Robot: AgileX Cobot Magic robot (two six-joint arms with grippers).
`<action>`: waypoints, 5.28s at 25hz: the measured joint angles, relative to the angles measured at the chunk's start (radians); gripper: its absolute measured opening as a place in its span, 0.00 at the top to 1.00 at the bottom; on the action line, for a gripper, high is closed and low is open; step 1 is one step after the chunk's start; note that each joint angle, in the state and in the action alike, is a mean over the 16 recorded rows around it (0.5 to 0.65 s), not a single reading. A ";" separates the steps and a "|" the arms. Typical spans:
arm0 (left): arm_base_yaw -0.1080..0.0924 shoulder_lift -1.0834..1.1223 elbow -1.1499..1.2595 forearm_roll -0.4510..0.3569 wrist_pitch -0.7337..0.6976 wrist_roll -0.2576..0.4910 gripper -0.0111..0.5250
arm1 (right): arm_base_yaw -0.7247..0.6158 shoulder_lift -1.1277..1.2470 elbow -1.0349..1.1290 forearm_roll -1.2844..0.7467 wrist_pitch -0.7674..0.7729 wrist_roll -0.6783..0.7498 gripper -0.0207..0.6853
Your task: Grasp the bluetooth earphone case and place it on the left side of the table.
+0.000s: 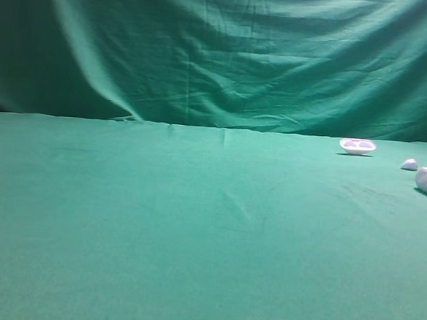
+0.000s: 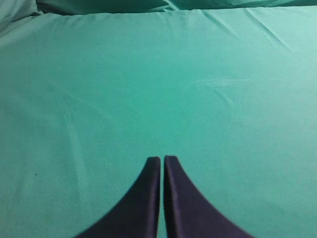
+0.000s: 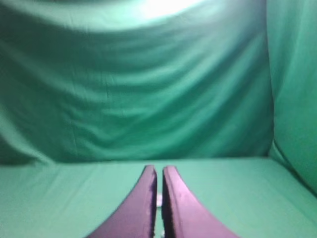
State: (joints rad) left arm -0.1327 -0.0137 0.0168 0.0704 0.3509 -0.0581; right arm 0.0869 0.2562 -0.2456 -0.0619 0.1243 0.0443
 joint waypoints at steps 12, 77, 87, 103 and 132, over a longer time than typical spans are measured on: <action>0.000 0.000 0.000 0.000 0.000 0.000 0.98 | 0.048 0.562 -0.337 0.007 0.499 -0.064 0.97; 0.000 0.000 0.000 0.000 0.000 0.000 0.98 | 0.595 1.789 -1.634 -0.026 0.882 0.023 0.50; 0.000 0.000 0.000 0.000 0.000 0.000 0.98 | 0.792 2.111 -1.957 0.001 0.855 0.025 0.50; 0.000 0.000 0.000 0.000 0.000 0.000 0.98 | 0.831 2.245 -2.049 0.045 0.781 0.031 0.27; 0.000 0.000 0.000 0.000 0.000 0.000 0.98 | 0.724 1.590 -2.051 -0.101 1.146 0.067 0.97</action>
State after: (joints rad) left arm -0.1327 -0.0137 0.0168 0.0704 0.3509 -0.0581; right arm 0.8114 1.8463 -2.2968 -0.1627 1.2704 0.1115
